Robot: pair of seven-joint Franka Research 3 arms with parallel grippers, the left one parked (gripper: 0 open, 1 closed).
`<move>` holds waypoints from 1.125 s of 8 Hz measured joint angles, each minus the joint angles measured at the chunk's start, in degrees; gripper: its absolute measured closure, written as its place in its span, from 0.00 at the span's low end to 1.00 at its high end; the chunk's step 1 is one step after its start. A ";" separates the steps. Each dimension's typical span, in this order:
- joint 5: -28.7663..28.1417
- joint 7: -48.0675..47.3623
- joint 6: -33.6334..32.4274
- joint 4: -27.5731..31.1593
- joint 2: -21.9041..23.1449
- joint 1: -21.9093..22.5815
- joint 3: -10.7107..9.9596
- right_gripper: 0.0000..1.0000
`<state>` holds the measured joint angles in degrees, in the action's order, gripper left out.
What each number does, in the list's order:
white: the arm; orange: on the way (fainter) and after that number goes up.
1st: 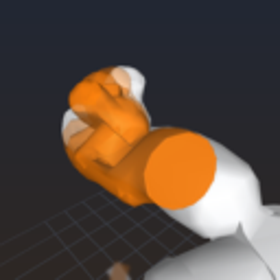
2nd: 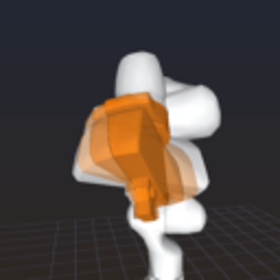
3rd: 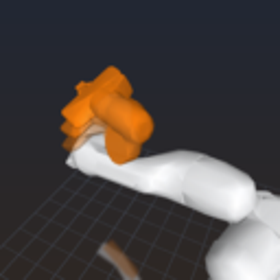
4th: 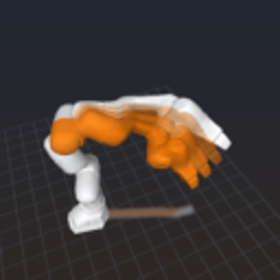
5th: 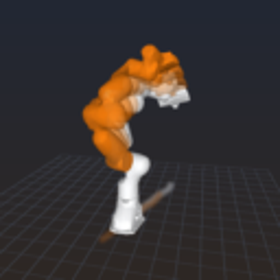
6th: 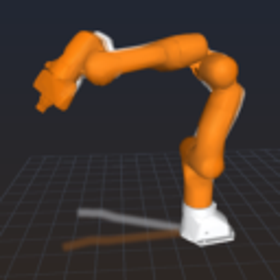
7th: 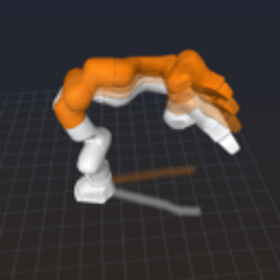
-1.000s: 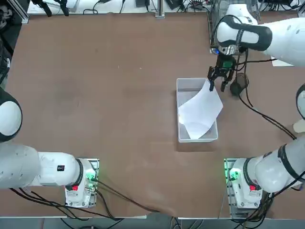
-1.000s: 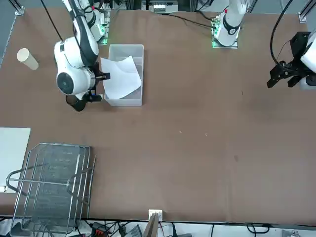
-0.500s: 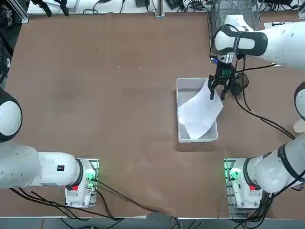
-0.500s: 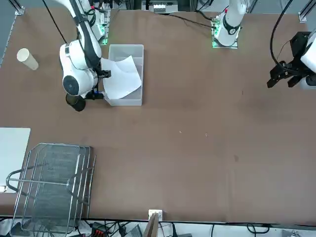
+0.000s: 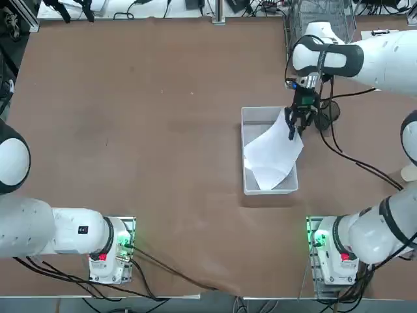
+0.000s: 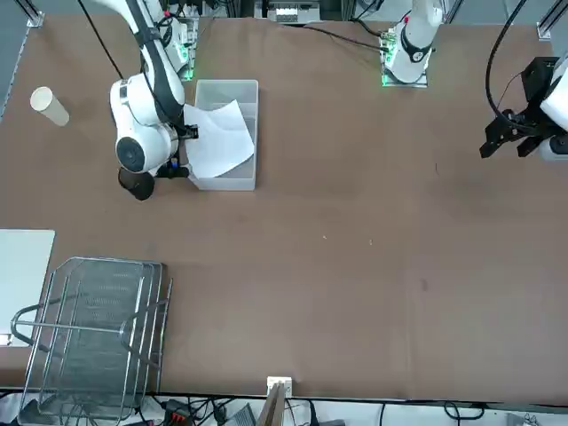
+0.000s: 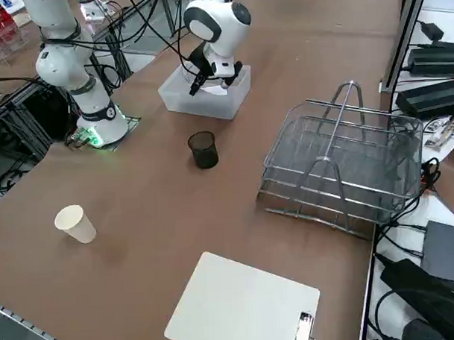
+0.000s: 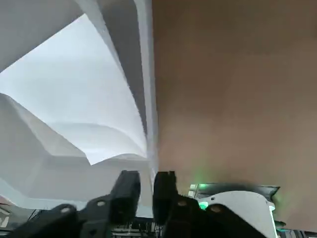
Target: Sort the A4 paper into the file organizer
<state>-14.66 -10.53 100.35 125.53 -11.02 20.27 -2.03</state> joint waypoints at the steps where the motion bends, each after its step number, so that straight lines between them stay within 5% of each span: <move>1: -0.01 0.00 -0.35 -0.03 0.03 0.10 0.00 0.85; 2: -0.04 0.00 -1.30 -0.34 0.16 0.10 -0.14 0.98; 5: -0.01 0.01 -11.14 -8.92 1.07 -2.29 -1.76 0.98; 9: 0.10 0.17 -23.15 -29.92 2.63 -13.56 -2.41 0.98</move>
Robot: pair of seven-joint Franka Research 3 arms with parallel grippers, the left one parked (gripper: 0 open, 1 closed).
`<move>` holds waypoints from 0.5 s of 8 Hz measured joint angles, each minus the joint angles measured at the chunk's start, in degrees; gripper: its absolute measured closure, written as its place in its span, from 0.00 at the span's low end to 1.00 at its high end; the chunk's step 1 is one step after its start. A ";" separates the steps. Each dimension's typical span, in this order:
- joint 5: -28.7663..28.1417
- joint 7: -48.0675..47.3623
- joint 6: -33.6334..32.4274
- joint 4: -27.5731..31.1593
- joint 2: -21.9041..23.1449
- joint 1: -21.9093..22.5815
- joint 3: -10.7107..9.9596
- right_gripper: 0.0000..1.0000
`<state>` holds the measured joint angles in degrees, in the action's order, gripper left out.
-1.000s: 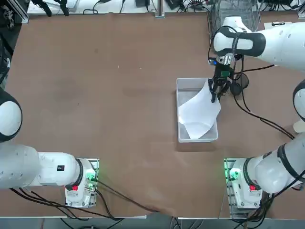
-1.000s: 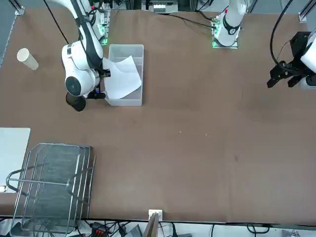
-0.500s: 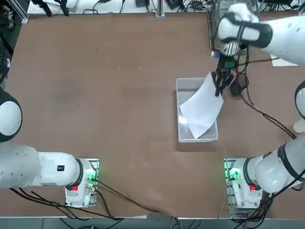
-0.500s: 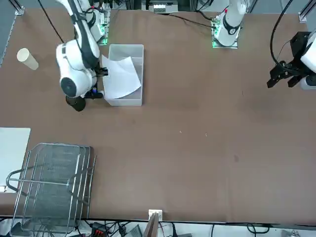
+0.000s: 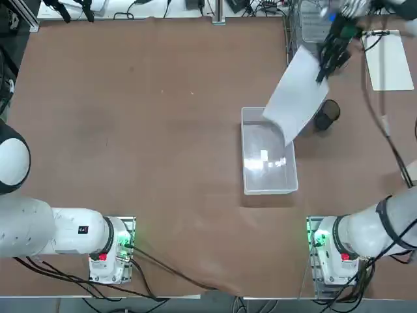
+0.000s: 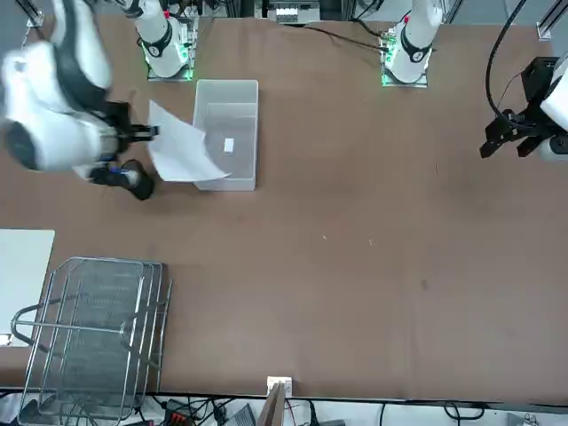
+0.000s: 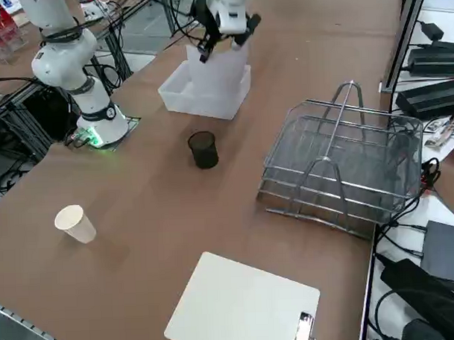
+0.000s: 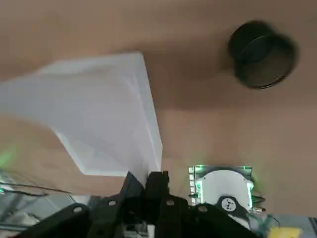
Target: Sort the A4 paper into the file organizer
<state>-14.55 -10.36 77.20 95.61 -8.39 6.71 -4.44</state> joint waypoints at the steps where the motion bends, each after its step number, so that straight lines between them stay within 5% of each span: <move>1: -0.03 0.02 -0.77 -4.69 0.19 -3.55 -0.12 0.98; 4: -0.10 0.29 1.25 -12.18 0.14 -13.29 -0.25 0.98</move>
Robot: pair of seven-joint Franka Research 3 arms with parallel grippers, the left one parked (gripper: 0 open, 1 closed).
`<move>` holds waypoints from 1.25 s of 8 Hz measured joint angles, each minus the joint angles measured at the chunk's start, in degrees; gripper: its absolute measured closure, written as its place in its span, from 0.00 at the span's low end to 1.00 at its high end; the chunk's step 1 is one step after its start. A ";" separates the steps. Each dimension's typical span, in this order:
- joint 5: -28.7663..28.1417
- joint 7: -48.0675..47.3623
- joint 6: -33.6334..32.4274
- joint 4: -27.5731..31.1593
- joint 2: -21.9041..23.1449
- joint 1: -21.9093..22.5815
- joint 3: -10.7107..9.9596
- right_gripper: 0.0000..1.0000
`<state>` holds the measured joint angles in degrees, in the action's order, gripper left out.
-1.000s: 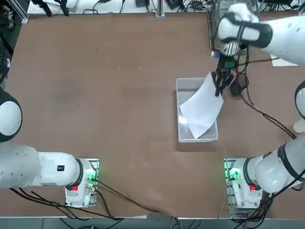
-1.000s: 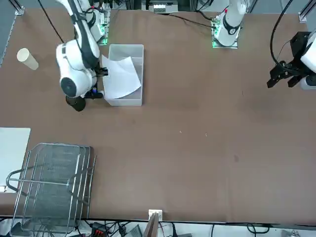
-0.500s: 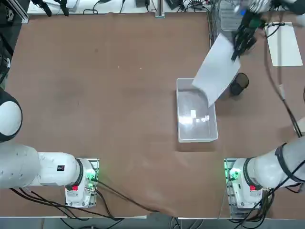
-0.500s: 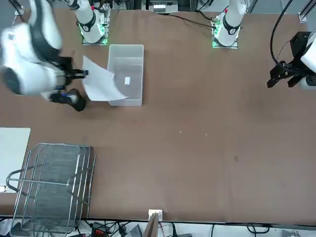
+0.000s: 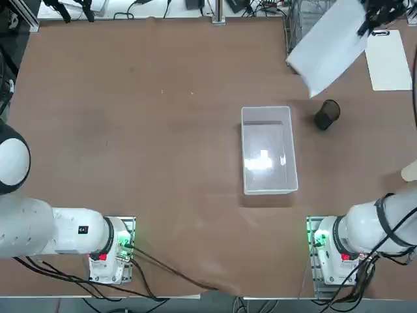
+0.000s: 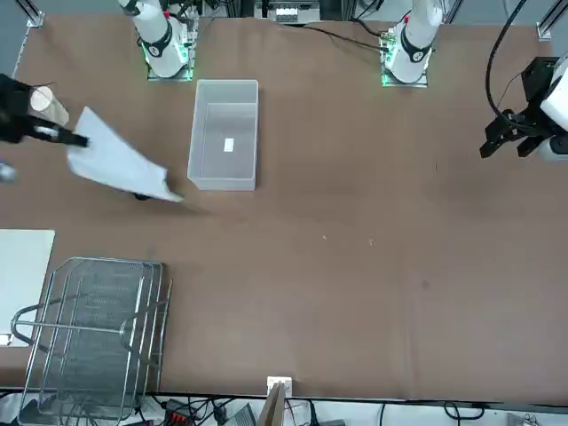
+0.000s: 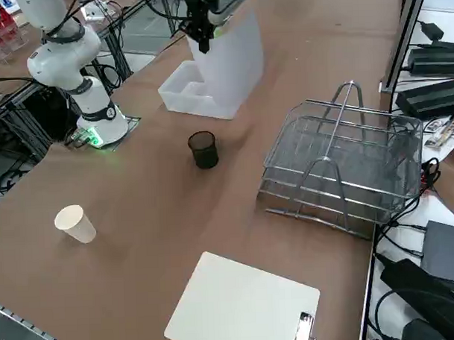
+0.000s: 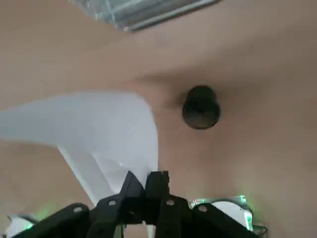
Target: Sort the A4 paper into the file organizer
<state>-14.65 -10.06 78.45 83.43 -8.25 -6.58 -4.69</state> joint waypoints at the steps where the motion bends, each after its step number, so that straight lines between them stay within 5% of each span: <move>1: -0.01 -0.12 2.66 -1.03 -0.14 -2.12 -0.03 0.98; 5: -10.07 -12.52 12.05 -2.05 -0.30 -8.17 -0.10 0.98; 10: -20.07 -27.66 22.34 -2.38 -0.18 -8.94 0.14 0.98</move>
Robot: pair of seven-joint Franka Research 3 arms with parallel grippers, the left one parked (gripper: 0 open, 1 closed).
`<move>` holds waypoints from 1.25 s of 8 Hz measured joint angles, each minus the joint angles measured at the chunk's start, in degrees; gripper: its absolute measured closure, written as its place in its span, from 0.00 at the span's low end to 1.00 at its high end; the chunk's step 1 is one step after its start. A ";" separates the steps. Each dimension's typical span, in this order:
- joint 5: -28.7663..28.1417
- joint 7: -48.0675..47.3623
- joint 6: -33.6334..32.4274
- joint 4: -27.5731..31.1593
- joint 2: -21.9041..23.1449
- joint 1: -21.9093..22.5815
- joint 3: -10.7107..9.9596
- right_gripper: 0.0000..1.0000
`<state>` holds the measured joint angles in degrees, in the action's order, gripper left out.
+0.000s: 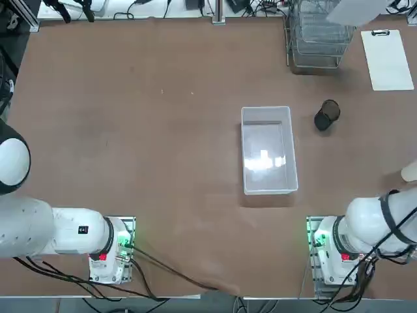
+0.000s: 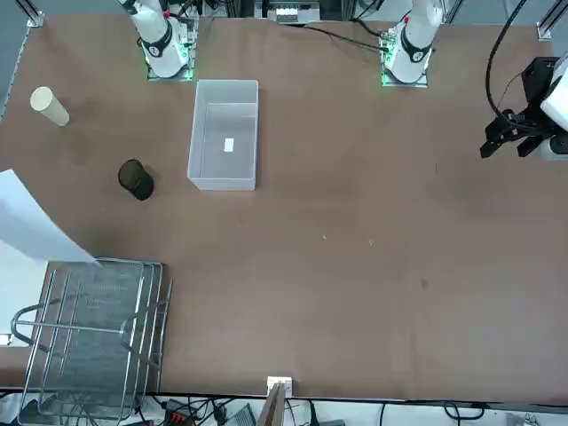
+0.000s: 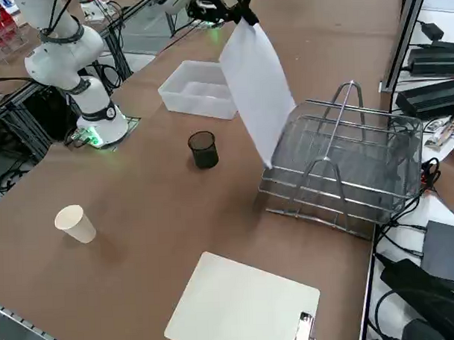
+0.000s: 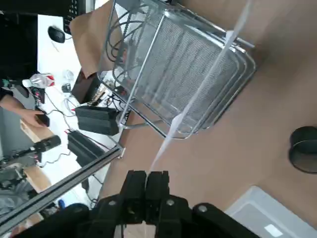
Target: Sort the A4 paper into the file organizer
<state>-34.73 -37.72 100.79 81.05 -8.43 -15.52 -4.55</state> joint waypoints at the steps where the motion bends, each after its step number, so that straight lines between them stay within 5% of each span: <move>1: -1.29 -0.58 1.10 0.04 -0.03 0.01 0.40 0.98; 10: -2.98 -1.22 12.28 1.58 -1.99 4.59 1.60 0.98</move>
<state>-37.71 -38.94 113.07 82.63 -10.42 -10.92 -2.94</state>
